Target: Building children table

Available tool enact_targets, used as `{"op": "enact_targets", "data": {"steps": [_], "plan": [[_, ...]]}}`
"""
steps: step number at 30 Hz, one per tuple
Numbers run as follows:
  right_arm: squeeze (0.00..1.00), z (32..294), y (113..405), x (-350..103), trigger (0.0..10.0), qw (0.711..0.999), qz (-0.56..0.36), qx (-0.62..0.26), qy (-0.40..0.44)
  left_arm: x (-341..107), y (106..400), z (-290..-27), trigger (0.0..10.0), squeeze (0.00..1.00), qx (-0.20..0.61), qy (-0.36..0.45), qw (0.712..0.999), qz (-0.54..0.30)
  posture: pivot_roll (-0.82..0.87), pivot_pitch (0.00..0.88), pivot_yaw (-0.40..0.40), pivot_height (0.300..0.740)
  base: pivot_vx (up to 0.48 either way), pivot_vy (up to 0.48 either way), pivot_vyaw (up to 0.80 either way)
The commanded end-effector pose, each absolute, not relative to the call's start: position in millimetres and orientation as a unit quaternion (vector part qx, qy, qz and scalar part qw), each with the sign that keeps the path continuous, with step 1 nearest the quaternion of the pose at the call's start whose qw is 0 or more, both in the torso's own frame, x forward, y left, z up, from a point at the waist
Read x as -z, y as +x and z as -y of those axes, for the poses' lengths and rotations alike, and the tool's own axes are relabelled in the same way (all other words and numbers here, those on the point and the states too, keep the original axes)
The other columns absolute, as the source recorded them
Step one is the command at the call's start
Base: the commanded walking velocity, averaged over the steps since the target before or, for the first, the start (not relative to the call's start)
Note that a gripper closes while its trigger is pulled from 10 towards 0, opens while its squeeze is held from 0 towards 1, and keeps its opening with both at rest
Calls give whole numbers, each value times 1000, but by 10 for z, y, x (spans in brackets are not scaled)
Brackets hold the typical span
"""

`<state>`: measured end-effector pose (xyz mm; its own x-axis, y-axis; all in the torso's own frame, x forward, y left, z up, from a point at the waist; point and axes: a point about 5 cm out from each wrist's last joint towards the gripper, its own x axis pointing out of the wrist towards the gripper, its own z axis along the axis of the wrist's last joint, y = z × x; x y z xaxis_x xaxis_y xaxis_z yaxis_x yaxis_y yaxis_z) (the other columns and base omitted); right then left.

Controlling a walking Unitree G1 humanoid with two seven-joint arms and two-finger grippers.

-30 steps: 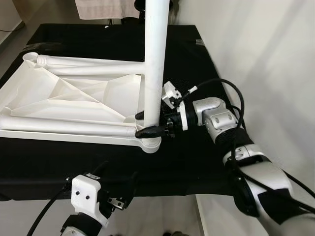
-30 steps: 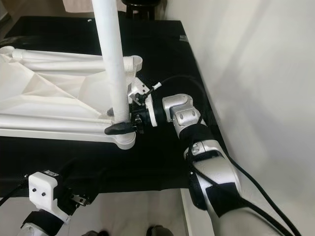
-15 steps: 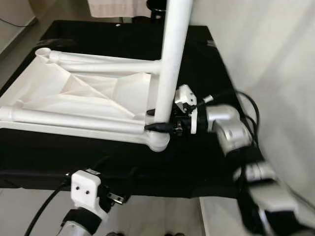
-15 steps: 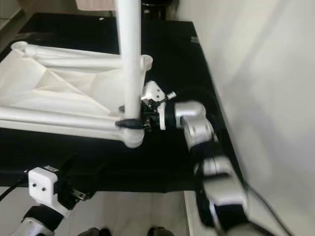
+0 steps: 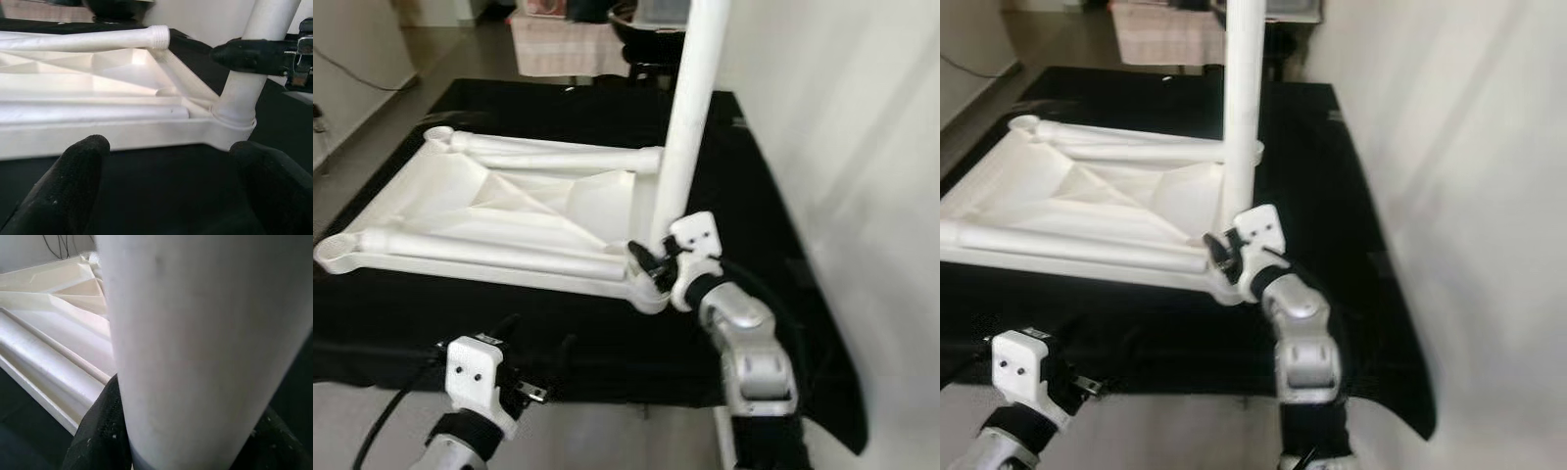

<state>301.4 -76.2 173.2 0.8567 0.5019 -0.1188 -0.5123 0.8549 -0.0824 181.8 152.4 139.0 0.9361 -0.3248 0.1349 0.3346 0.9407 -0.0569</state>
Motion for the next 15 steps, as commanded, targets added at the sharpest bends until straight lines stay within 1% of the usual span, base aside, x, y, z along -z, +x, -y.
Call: {"op": "enact_targets", "data": {"steps": [1,3,4,7,8,9,10,11,12,13,14,15], "plan": [[0,621,2916,-1498,10000,948,-118,-291,-52,-1337,1805,-1560,10000,0,158,-34,985,53,-50,108,-66,740,0,0,0],[16,599,2919,-1540,10000,944,-111,-307,-50,-1339,1804,-1560,10000,0,156,-34,986,54,-48,110,-70,740,0,0,0],[1000,564,2945,-1625,10000,930,-92,-352,-46,-1344,1802,-1553,10000,0,157,-35,985,56,-51,113,-71,740,0,0,0],[1000,553,2969,-1675,10000,922,-82,-376,-37,-1346,1802,-1550,10000,0,158,-35,985,57,-51,113,-71,740,0,0,0],[1000,548,3039,-1811,10000,883,-49,-465,-39,-1352,1797,-1533,10000,0,163,-37,984,57,-46,126,-72,740,0,0,0],[1000,548,3039,-1811,10000,883,-49,-465,-39,-1352,1797,-1533,10000,0,163,-37,984,57,-46,126,-72,740,0,0,0],[1000,565,3079,-1917,10000,850,-26,-525,-45,-1356,1794,-1521,10000,0,167,-38,984,57,-46,126,-72,740,0,0,0],[1000,565,3079,-1917,10000,850,-26,-525,-45,-1356,1794,-1521,10000,0,167,-38,984,57,-46,126,-72,740,0,0,0],[651,601,3122,-2008,10000,813,-5,-579,-70,-1362,1782,-1508,10000,0,169,-39,983,57,-37,136,-72,740,0,0,0],[0,637,3150,-2057,10000,776,3,-623,-98,-1367,1765,-1494,10000,0,171,-40,983,56,-28,142,-75,740,0,0,0],[0,657,3156,-2057,10000,750,-5,-650,-124,-1371,1749,-1485,10000,0,171,-40,983,56,-22,150,-80,740,0,0,0],[0,657,3156,-2057,10000,750,-5,-650,-124,-1371,1749,-1485,10000,0,171,-40,983,56,-22,150,-80,740,0,0,0]]}}
